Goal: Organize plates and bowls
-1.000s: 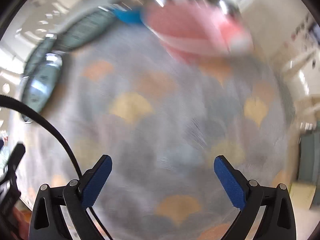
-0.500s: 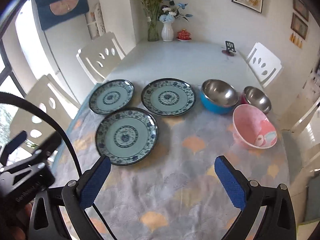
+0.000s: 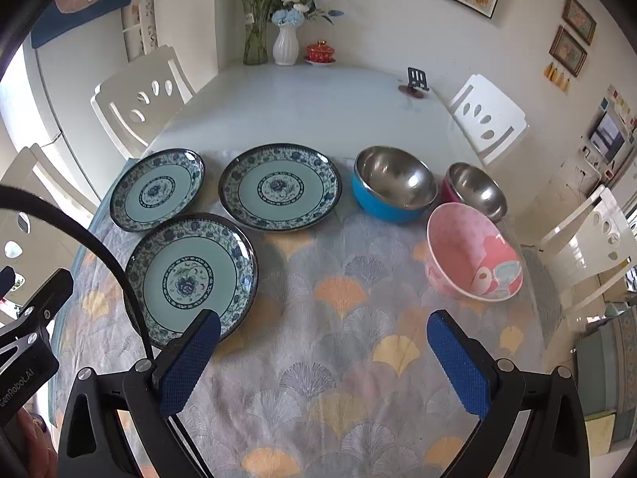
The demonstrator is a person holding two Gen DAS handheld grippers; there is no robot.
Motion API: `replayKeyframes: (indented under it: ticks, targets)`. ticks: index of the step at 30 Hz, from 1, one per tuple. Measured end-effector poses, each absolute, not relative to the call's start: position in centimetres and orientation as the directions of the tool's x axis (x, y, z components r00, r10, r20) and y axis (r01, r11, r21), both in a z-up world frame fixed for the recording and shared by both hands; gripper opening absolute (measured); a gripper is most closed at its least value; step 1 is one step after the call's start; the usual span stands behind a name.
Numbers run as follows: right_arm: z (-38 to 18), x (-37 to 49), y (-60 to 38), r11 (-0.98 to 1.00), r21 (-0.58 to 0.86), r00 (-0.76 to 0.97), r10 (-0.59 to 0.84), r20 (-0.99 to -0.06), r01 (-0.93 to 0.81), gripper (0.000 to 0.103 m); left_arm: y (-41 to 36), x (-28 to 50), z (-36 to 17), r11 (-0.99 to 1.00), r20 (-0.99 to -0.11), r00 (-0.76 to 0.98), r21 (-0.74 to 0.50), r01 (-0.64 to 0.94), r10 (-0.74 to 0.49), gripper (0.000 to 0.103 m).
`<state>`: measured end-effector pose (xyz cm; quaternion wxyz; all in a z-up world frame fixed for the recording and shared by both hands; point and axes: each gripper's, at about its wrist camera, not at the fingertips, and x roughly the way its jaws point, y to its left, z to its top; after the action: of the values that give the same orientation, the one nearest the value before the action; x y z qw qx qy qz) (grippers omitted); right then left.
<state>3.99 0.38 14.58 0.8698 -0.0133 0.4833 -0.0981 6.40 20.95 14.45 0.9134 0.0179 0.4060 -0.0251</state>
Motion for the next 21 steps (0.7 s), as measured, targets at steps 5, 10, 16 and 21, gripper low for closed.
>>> replayKeyframes:
  ticks: [5, 10, 16, 21]
  targets:
    - [14.27, 4.05, 0.54, 0.979, -0.139, 0.504, -0.197, -0.841, 0.151, 0.103, 21.03, 7.06, 14.23, 0.998, -0.756, 0.653, -0.012, 0.057, -0.047, 0.102]
    - [14.18, 4.65, 0.7, 0.982, -0.113, 0.493, -0.174, -0.852, 0.15, 0.103, 21.04, 7.17, 14.24, 0.999, -0.757, 0.652, 0.002, 0.053, -0.033, 0.102]
    - [13.75, 4.58, 1.37, 0.985, -0.13, 0.485, -0.171, -0.858, 0.116, 0.103, 21.48, 7.32, 14.26, 0.999, -0.762, 0.646, -0.011, 0.038, -0.033, 0.102]
    - [14.07, 4.54, 1.27, 0.986, -0.117, 0.491, -0.159, -0.856, 0.116, 0.103, 21.48, 7.15, 14.19, 0.999, -0.767, 0.641, -0.012, 0.03, -0.029, 0.102]
